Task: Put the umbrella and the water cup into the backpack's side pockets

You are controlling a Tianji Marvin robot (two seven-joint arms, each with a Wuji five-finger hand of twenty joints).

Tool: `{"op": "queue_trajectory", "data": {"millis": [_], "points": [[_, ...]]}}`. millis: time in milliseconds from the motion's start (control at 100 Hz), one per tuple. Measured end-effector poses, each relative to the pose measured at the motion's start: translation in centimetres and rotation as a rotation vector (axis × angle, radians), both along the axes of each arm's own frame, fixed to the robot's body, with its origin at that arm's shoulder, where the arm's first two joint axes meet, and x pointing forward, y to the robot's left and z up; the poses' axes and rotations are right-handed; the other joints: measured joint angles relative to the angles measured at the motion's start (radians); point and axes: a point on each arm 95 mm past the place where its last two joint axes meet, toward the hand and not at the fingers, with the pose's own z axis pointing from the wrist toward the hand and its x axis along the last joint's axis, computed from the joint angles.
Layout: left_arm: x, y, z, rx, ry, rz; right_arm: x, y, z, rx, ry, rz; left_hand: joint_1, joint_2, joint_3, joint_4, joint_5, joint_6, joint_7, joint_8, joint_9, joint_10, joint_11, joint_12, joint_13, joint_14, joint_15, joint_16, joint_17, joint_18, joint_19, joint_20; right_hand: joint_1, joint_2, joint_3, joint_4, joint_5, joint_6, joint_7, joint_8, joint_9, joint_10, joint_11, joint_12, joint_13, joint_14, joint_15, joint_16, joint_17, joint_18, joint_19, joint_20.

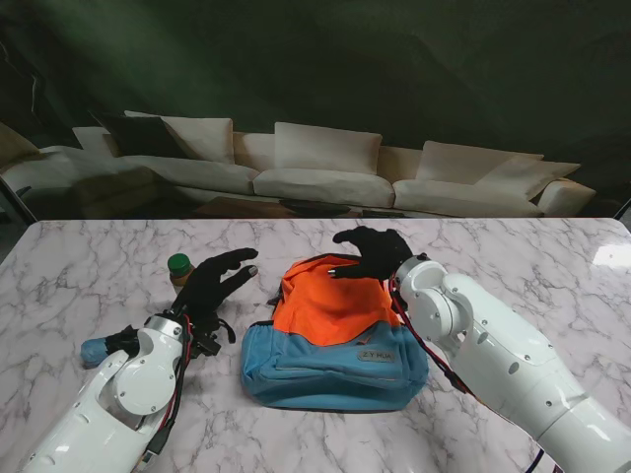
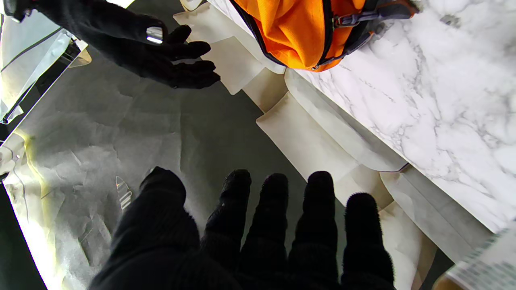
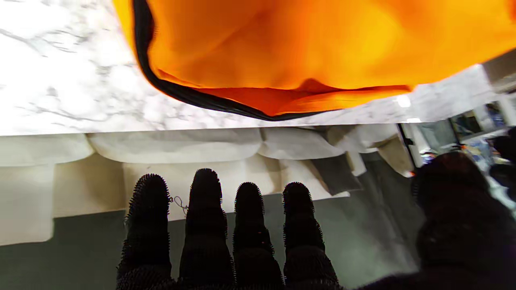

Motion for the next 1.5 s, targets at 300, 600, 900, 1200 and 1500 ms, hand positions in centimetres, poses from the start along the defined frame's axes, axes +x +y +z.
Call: {"op": "queue_trajectory", "data": {"millis": [300, 600, 900, 1200, 1500], "points": [[0.0, -0.1, 0.0, 0.002, 0.003, -0.006, 2.3, -1.7, -2.7, -0.126, 0.084, -0.176, 0.0, 0.0, 0.0, 0.0, 0.0, 0.0, 0.0, 0.0, 0.0, 0.0, 0.0, 0.0, 0.0, 0.0, 0.0, 0.0, 0.0, 0.0, 0.0, 0.0, -0.09, -0.127, 0.082, 0.0, -0.082, 0.054, -0.136, -0.023, -0.064, -0.005, -0.014, -0.009, -0.041, 0.0, -0.026, -0.024, -0.036, -0.001, -0.072, -0.003], [0.0, -0.2, -0.2, 0.002, 0.008, -0.01, 3.0, -1.7, -5.4, -0.161, 0.164, -0.252, 0.0, 0.0, 0.0, 0.0, 0.0, 0.0, 0.0, 0.0, 0.0, 0.0, 0.0, 0.0, 0.0, 0.0, 0.0, 0.0, 0.0, 0.0, 0.0, 0.0, -0.164, -0.154, 0.147, -0.022, -0.123, 0.14, -0.249, -0.05, -0.103, 0.023, -0.066, -0.036, -0.065, 0.008, -0.046, -0.046, -0.052, 0.01, -0.11, -0.009], [0.0, -0.2, -0.2, 0.003, 0.01, -0.011, 4.2, -0.7, -6.5, -0.142, 0.199, -0.283, 0.0, 0.0, 0.0, 0.0, 0.0, 0.0, 0.0, 0.0, 0.0, 0.0, 0.0, 0.0, 0.0, 0.0, 0.0, 0.0, 0.0, 0.0, 0.0, 0.0, -0.214, -0.154, 0.167, -0.039, -0.118, 0.14, -0.24, -0.029, -0.141, 0.024, -0.079, -0.04, -0.089, 0.008, -0.056, -0.046, -0.069, 0.022, -0.123, -0.009], [0.0, -0.3, -0.2, 0.004, 0.008, -0.011, 5.1, 0.4, -8.2, -0.109, 0.217, -0.265, 0.0, 0.0, 0.0, 0.0, 0.0, 0.0, 0.0, 0.0, 0.0, 0.0, 0.0, 0.0, 0.0, 0.0, 0.0, 0.0, 0.0, 0.0, 0.0, 0.0, -0.093, -0.154, 0.141, -0.039, -0.103, 0.114, -0.051, 0.187, -0.056, -0.02, 0.053, 0.014, -0.062, 0.006, -0.051, -0.043, -0.059, 0.038, -0.134, 0.008], [0.1, -0.3, -0.2, 0.006, 0.008, -0.011, 5.7, 1.2, -8.2, -0.048, 0.116, -0.283, 0.0, 0.0, 0.0, 0.0, 0.0, 0.0, 0.0, 0.0, 0.0, 0.0, 0.0, 0.0, 0.0, 0.0, 0.0, 0.0, 0.0, 0.0, 0.0, 0.0, 0.254, -0.225, 0.241, -0.053, 0.204, -0.18, 0.524, 0.151, 0.489, -0.165, 0.373, 0.219, 0.218, -0.093, 0.189, 0.122, 0.052, 0.072, 0.05, 0.035]]}}
